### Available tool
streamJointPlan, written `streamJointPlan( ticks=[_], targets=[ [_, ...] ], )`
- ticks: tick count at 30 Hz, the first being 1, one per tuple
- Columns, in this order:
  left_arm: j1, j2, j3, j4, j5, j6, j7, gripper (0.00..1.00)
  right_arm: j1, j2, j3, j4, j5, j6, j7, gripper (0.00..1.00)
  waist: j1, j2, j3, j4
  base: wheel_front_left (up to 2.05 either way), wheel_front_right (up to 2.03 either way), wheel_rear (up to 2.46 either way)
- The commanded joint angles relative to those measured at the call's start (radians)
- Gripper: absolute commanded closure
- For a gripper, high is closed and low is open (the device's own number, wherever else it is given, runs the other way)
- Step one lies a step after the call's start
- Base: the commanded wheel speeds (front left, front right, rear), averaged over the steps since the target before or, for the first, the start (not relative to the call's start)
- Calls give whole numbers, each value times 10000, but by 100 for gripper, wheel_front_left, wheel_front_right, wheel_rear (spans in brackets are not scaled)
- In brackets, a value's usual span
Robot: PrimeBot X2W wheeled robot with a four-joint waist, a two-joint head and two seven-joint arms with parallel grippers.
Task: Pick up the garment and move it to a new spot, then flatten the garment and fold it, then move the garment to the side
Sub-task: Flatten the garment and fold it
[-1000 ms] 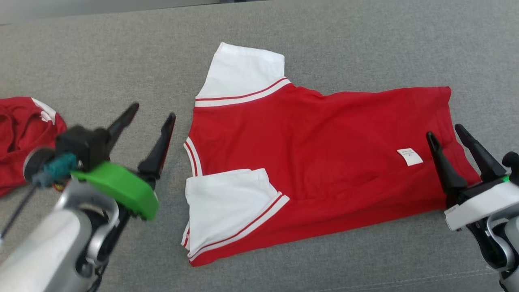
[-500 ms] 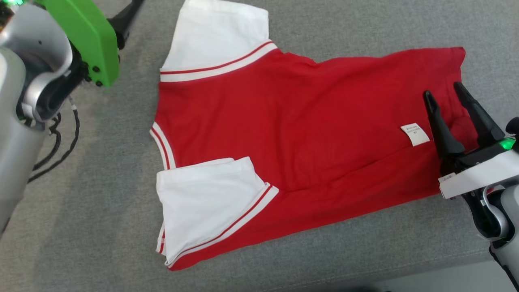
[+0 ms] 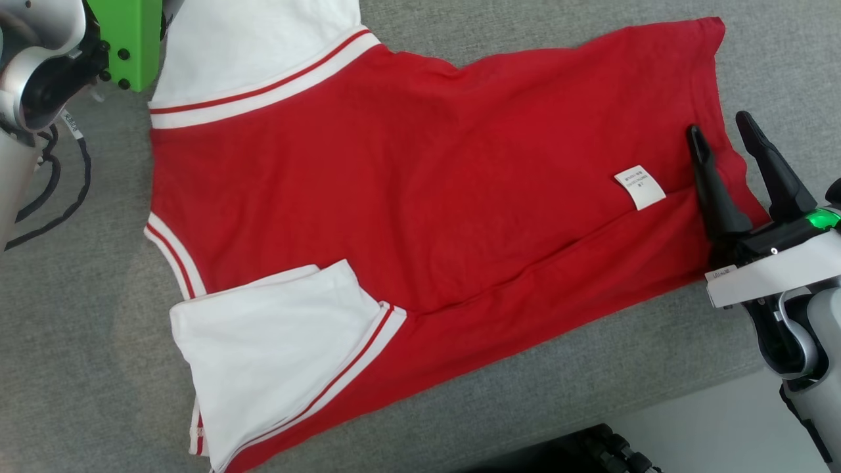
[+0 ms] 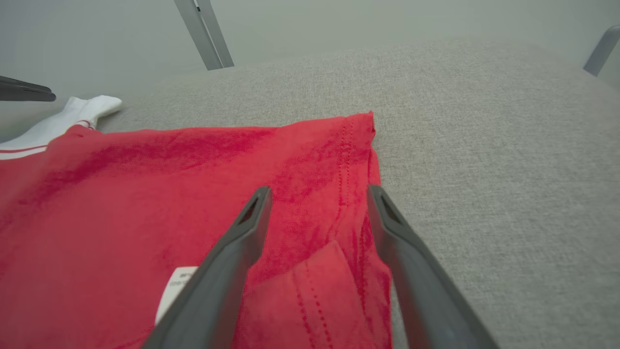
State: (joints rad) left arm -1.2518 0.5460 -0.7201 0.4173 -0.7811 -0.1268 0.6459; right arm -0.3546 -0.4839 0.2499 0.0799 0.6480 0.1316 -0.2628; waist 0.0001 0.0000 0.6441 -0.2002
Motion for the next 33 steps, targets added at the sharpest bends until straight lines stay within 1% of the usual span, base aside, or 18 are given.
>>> streamJointPlan(
  ticks=[1, 7, 8, 9, 10, 11, 12, 13, 14, 15, 17, 21, 24, 26, 28, 30, 32, 33],
  targets=[
    [-198, 84, -82, 77, 93, -31, -51, 0, -136, 70, -20, -40, 6, -18, -27, 0, -1, 0, 285, -300, 0, 0, 0],
    [-385, 333, -513, 614, 301, -29, -259, 0, -110, 142, 36, -25, 10, -18, -27, 0, -1, 0, 322, -433, 0, 0, 0],
    [-379, 366, -559, 712, 305, -22, -304, 3, -89, 137, 38, -18, 9, -18, -27, 0, -1, 0, 317, -448, 0, 0, 0],
    [-369, 364, -566, 784, 258, -23, -360, 11, -73, 133, 34, -13, 9, -18, -27, 0, -1, 0, 310, -459, 0, 0, 0],
    [-391, 360, -595, 860, 216, -24, -367, 24, -53, 127, 29, -1, 5, -18, -27, 0, -1, 0, 304, -469, 0, 0, 0],
    [-410, 368, -632, 913, 182, -24, -408, 50, -42, 123, 30, 3, -3, -18, -27, 0, -1, 0, 301, -475, 0, 0, 0],
    [-408, 374, -683, 962, 113, -20, -427, 57, -27, 117, 31, 14, -13, -18, -27, 0, -1, 0, 293, -477, 0, 0, 0],
    [-401, 368, -716, 992, 69, -19, -443, 61, -17, 107, 28, 21, -16, -18, -27, 0, -1, 0, 288, -476, 0, 0, 0],
    [-404, 361, -769, 1008, 43, -19, -484, 67, -13, 93, 29, 31, -15, -18, -27, 0, -1, 0, 278, -473, 0, 0, 0],
    [-419, 360, -791, 1023, 20, -19, -561, 76, -18, 79, 43, 38, -12, -18, -27, 0, -1, 0, 269, -473, 0, 0, 0],
    [-463, 353, -855, 1078, -3, -20, -741, 100, -81, 33, 112, 57, -18, -18, -27, 0, -1, 0, 237, -480, 0, 0, 0],
    [-454, 195, -1072, 1102, -285, -20, -1016, 100, -278, -95, 243, 57, 64, -18, -27, 0, -1, 0, 139, -481, 0, 0, 0],
    [-537, 199, -1220, 1022, -448, -21, -1329, 100, -458, -247, 352, 156, 190, -18, -27, 0, -1, 0, 6, -420, 0, 0, 0],
    [-593, 208, -1351, 967, -546, -21, -1553, 100, -687, -404, 513, 287, 400, -18, -27, 0, -1, 0, -130, -332, 0, 0, 0],
    [-599, 208, -1521, 869, -637, -21, -1731, 100, -937, -703, 837, 612, 831, -18, -21, 0, -1, 0, -301, -208, 0, 0, 0],
    [-590, 227, -1717, 731, -728, -21, -1868, 100, -1372, -1040, 1178, 981, 1398, -17, 396, 0, -1, 0, -481, -62, 0, 0, 0],
    [-574, 271, -1895, 527, -835, -21, -1951, 100, -1879, -1328, 1473, 1283, 2060, -17, 1101, 0, -1, 0, -638, 98, 0, 0, 0],
    [-592, 323, -2013, 378, -899, -21, -2009, 100, -2199, -1537, 1615, 1528, 2432, -17, 1620, 0, -1, 0, -727, 203, 0, 0, 0]
  ],
)
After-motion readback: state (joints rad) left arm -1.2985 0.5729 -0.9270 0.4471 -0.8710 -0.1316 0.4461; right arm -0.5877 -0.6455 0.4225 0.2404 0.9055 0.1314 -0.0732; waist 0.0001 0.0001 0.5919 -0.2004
